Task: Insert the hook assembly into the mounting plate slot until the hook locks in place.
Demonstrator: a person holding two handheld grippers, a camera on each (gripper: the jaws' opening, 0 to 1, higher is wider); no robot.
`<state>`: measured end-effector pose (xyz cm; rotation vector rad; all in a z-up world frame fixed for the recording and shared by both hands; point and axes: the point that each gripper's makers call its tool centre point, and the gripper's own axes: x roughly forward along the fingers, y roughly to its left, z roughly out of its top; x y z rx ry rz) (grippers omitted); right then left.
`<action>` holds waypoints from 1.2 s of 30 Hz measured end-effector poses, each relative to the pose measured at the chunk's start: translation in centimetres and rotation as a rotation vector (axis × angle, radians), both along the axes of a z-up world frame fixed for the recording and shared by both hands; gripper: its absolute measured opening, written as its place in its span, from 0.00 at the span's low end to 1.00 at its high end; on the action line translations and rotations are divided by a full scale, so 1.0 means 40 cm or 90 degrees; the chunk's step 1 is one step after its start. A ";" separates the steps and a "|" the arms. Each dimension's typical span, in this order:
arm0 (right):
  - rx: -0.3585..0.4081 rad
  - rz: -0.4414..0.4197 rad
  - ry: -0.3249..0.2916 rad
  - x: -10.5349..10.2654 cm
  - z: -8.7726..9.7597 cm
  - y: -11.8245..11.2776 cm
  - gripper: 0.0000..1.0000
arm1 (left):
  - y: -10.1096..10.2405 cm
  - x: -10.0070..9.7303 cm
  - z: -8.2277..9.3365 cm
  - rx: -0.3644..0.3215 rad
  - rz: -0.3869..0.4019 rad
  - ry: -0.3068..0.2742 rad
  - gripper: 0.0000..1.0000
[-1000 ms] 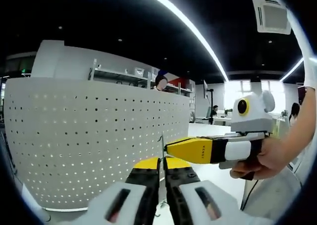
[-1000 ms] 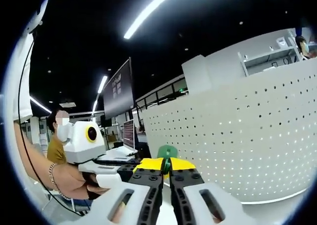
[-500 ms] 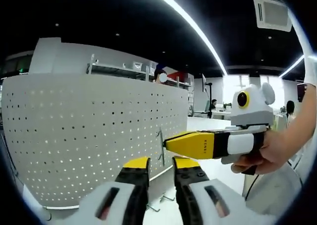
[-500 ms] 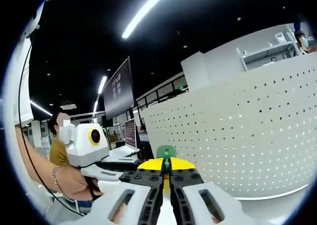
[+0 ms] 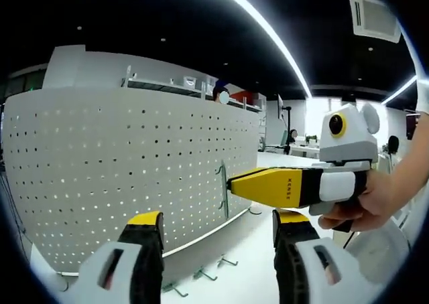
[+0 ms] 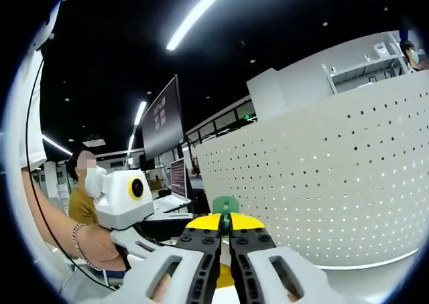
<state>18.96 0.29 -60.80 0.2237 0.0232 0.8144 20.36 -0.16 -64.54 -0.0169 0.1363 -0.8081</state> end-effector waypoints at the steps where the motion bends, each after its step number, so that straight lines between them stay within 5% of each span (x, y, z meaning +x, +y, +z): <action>1: -0.007 -0.003 -0.003 0.000 0.000 0.000 0.00 | -0.001 0.001 0.001 -0.007 0.000 0.005 0.69; 8: -0.172 -0.056 -0.103 0.008 0.011 -0.009 0.00 | -0.004 0.000 -0.006 -0.003 -0.004 0.012 0.68; 36: -0.077 -0.163 -0.039 0.141 0.062 -0.107 0.00 | 0.057 -0.028 -0.055 0.019 0.002 0.032 0.68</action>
